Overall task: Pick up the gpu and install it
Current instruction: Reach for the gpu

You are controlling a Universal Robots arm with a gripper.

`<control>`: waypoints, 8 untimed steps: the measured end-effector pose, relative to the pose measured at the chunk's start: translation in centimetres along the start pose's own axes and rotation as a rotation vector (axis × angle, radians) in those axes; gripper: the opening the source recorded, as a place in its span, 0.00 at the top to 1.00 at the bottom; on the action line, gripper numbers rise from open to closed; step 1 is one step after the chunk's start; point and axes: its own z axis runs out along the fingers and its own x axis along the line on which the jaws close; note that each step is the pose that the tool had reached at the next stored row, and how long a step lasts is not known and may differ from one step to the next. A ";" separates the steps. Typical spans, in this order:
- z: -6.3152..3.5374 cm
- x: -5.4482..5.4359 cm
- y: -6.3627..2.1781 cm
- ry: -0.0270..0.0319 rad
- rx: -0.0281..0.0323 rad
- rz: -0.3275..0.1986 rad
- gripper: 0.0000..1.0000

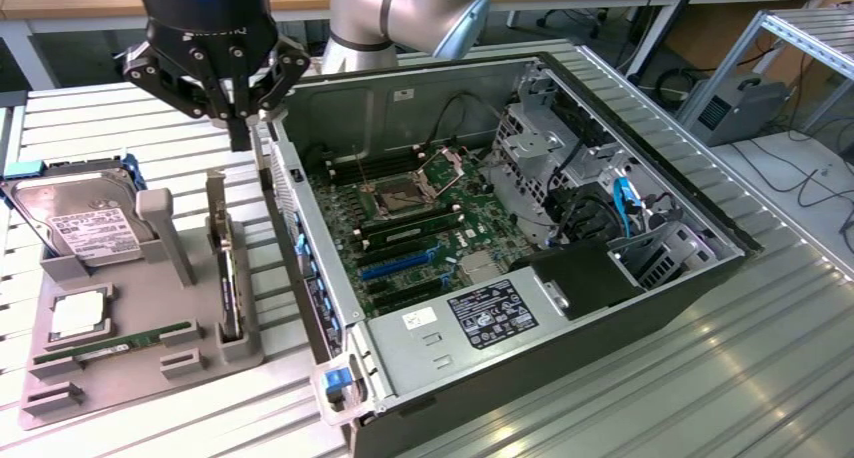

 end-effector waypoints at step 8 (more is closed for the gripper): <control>-0.01 0.4 -0.03 -0.0001 -0.0001 0.000 0.89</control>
